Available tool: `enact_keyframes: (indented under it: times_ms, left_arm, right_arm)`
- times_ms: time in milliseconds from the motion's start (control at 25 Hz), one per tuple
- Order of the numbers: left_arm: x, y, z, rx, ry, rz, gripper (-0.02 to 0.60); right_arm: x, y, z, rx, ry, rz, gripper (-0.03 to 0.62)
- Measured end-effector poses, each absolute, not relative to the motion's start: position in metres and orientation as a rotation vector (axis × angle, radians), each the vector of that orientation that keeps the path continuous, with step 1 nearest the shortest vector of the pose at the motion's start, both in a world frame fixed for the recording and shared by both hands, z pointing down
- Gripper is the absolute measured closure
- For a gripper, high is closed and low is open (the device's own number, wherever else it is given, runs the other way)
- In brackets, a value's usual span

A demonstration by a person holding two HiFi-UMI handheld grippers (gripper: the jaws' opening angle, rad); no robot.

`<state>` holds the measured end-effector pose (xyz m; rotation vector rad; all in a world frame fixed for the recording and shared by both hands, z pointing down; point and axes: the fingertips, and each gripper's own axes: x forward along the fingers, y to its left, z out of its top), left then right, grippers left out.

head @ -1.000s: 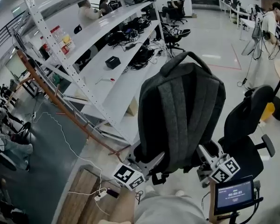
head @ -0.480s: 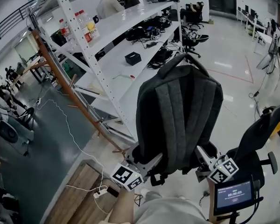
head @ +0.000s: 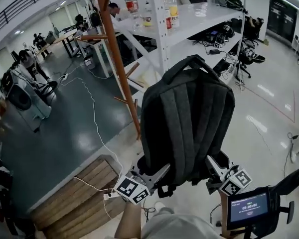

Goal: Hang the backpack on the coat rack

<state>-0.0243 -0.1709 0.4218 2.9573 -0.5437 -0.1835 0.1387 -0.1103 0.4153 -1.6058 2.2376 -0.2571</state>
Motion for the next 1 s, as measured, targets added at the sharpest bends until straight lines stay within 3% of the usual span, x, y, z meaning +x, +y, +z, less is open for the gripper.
enact_keyframes:
  times_ms: [400, 1000]
  left_arm:
    - [-0.162, -0.258, 0.427, 2.87, -0.924, -0.22, 0.245]
    - [-0.2, -0.289, 0.362, 2.88, -1.234, -0.292, 0.25]
  right_arm:
    - [0.008, -0.239, 0.422, -1.332, 2.464, -0.357, 0.364]
    - [-0.025, -0.303, 0.355, -1.096, 2.552, -0.236, 0.364]
